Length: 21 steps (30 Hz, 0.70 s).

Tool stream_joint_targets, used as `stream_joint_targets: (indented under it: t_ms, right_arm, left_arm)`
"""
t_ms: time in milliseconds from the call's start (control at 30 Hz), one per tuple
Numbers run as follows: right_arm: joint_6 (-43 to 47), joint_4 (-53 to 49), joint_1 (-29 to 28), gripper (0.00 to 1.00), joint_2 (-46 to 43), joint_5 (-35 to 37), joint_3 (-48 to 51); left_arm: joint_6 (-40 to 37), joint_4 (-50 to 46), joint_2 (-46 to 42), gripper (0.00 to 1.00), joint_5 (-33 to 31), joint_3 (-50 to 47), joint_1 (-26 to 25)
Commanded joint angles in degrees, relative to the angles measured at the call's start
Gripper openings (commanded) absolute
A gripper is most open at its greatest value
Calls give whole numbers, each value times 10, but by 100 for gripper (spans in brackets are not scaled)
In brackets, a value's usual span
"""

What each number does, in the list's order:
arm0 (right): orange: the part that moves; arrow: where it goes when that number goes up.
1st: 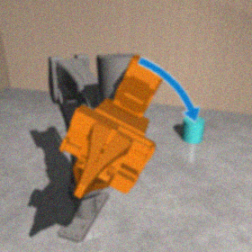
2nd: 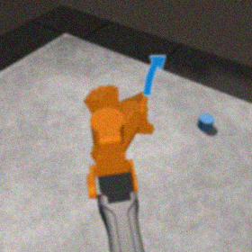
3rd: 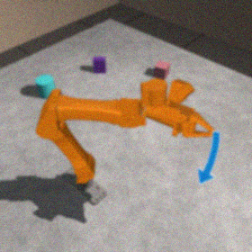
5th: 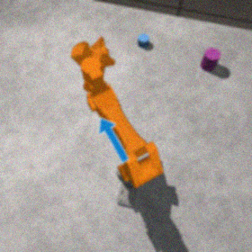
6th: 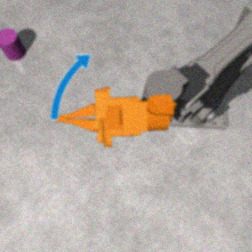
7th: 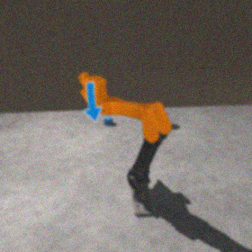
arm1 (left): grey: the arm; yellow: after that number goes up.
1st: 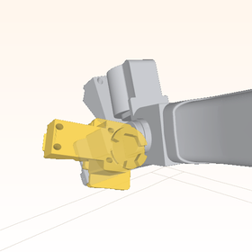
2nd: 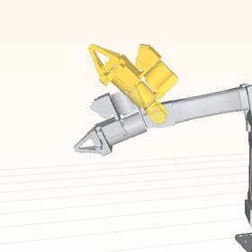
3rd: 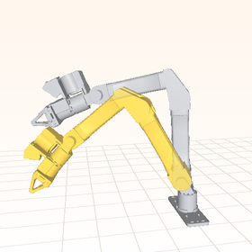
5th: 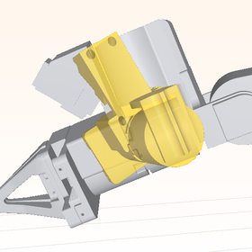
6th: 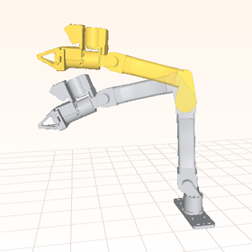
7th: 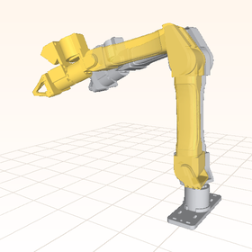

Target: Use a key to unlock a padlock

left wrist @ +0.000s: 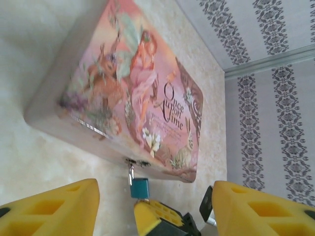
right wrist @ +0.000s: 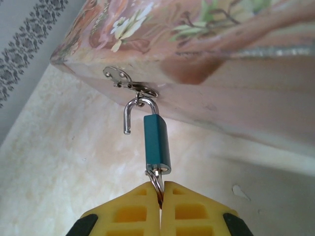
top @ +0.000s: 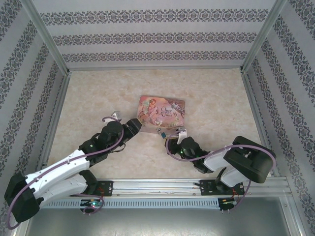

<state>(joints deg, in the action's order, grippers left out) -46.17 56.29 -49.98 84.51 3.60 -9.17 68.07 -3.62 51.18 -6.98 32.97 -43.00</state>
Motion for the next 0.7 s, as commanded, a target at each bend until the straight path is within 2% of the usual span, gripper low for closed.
stream_joint_targets:
  t_ms: [0, 167, 200, 300, 433, 533, 667]
  right_arm:
    - [-85, 10, 13, 0, -2, -6, 22]
    - [-100, 10, 26, 0, 8, -31, 21]
    - [-102, 9, 28, 7, 9, -34, 21]
    - [-105, -1, 35, 17, 8, -36, 21]
    - [-96, -20, 45, 34, -8, -39, 22]
    - [-82, -49, 55, 42, -38, -44, 21]
    - [-51, -102, 69, 54, -98, -47, 14]
  left_arm:
    - [-82, -76, -6, 65, -46, 25, 8]
    - [-125, -83, 6, 70, -50, 46, 18]
    - [-134, -86, 9, 71, -49, 51, 23]
    - [-161, -104, 19, 76, -25, 70, 48]
    - [-183, -131, 48, 79, 89, 93, 126]
    - [-200, -132, 77, 80, 168, 98, 180]
    - [-236, -129, 121, 82, 223, 113, 217]
